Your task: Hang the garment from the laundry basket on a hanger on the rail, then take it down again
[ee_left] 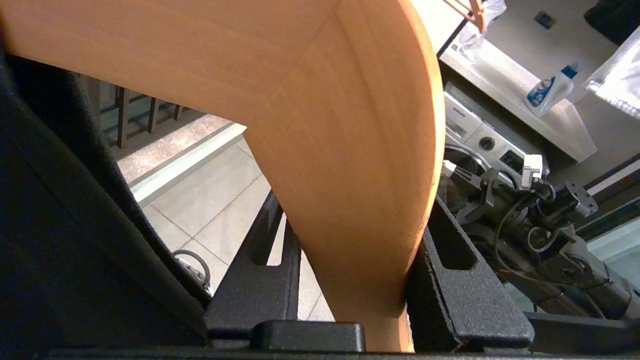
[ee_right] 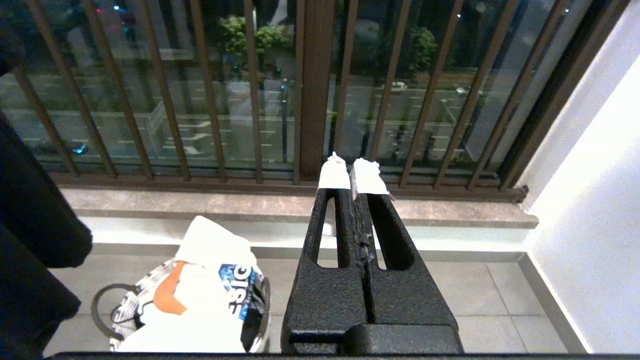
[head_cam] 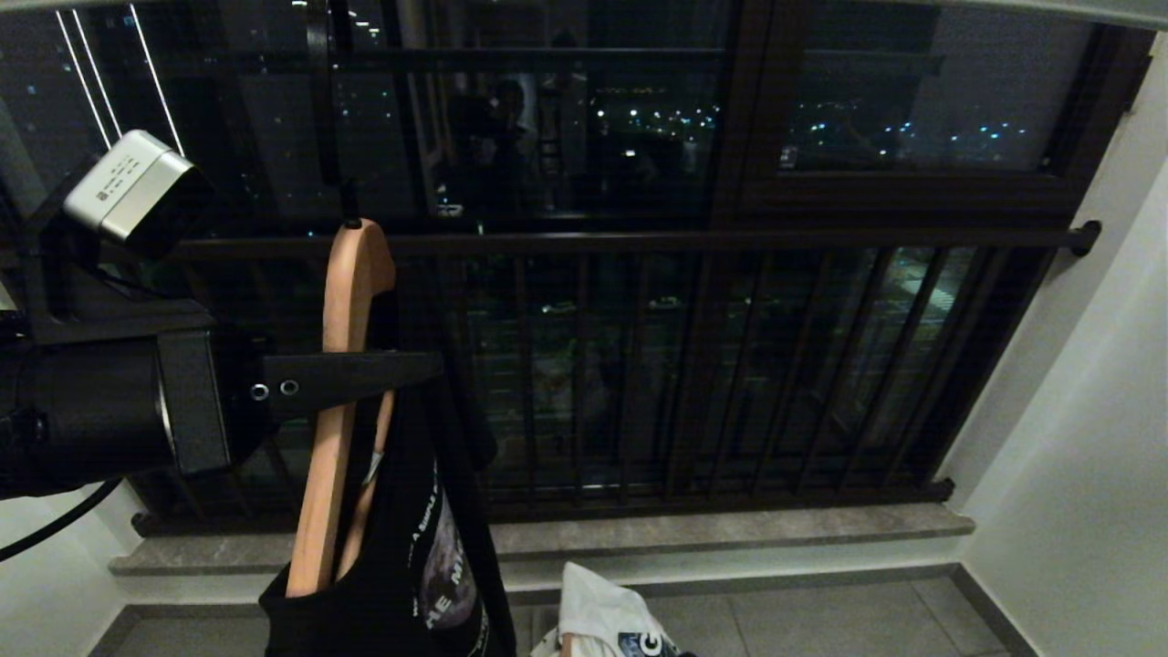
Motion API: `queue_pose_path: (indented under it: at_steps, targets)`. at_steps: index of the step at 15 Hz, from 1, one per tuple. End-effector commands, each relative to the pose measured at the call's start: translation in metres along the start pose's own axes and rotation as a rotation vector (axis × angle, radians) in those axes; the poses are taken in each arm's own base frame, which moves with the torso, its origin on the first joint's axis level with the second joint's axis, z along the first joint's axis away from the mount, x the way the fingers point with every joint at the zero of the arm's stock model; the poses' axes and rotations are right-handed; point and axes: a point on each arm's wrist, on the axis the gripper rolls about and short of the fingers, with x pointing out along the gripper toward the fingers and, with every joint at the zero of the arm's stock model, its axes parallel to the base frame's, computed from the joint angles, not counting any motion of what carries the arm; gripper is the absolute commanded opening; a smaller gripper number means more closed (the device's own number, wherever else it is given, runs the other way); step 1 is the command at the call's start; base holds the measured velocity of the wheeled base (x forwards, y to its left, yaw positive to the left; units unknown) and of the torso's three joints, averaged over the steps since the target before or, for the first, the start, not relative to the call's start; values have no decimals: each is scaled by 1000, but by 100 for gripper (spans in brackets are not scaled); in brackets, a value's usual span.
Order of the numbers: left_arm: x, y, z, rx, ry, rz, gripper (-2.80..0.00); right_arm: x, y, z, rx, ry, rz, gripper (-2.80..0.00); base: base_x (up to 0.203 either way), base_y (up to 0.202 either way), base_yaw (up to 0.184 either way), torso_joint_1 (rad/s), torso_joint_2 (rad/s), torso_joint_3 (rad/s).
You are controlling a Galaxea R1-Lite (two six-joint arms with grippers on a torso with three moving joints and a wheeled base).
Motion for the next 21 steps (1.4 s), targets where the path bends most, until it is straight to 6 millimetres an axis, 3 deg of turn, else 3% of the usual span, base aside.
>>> queue_pose_path:
  at_steps: [1,14,21]
  targets:
    - [1,0,4,6,-5,-8,-280,0,0,0,-2,1,0,-280,0,0,0,-130,300,159]
    - [9,-11,23,48,-34,-60,-280,0,0,0,0,1,0,-280,0,0,0,-152,343,189]
    - [11,-12,29,64,-46,-70,-280,0,0,0,0,1,0,-280,0,0,0,-224,528,301]
